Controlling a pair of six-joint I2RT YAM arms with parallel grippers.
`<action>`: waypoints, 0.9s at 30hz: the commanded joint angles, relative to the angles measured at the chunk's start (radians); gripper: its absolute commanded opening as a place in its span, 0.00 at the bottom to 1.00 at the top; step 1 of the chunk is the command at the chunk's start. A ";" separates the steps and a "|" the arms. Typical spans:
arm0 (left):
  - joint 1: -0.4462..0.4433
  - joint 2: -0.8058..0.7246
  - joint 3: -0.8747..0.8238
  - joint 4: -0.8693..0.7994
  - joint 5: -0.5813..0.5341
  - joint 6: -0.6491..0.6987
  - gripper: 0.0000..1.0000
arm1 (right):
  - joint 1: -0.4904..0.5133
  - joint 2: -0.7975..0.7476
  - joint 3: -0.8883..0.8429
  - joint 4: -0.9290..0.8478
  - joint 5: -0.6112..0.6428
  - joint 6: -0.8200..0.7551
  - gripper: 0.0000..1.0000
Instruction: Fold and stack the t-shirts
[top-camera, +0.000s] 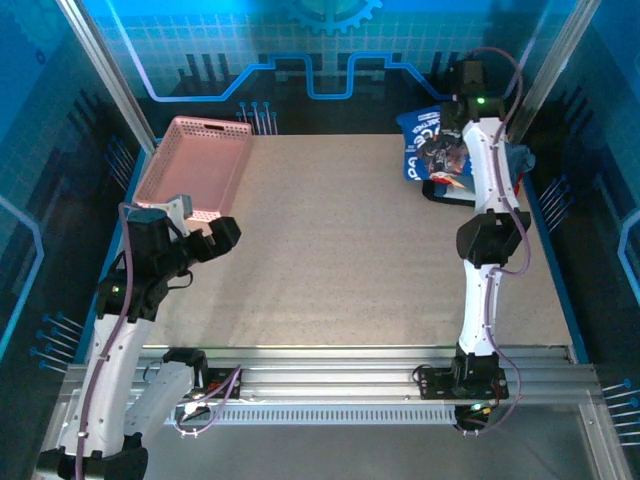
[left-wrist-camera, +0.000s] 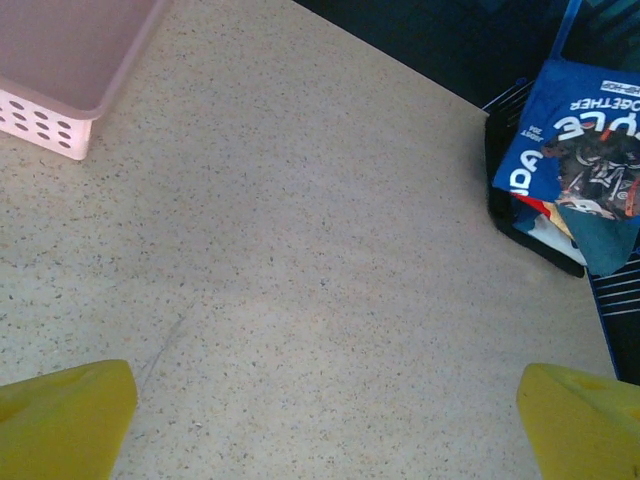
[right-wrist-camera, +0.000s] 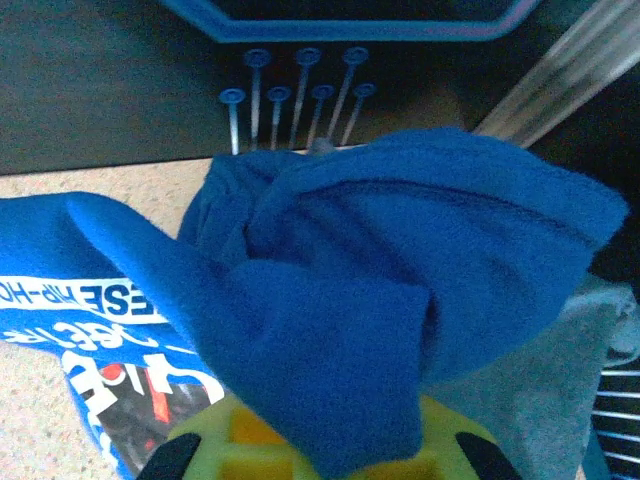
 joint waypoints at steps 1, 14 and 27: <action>0.003 -0.007 -0.002 -0.024 -0.024 0.028 0.99 | -0.083 -0.033 0.027 0.009 -0.079 0.109 0.00; 0.003 0.037 0.042 -0.087 -0.046 0.054 0.99 | -0.295 0.077 -0.016 0.059 -0.295 0.269 0.00; 0.003 0.057 0.057 -0.168 -0.079 0.059 0.99 | -0.313 0.191 0.033 0.045 -0.230 0.265 0.78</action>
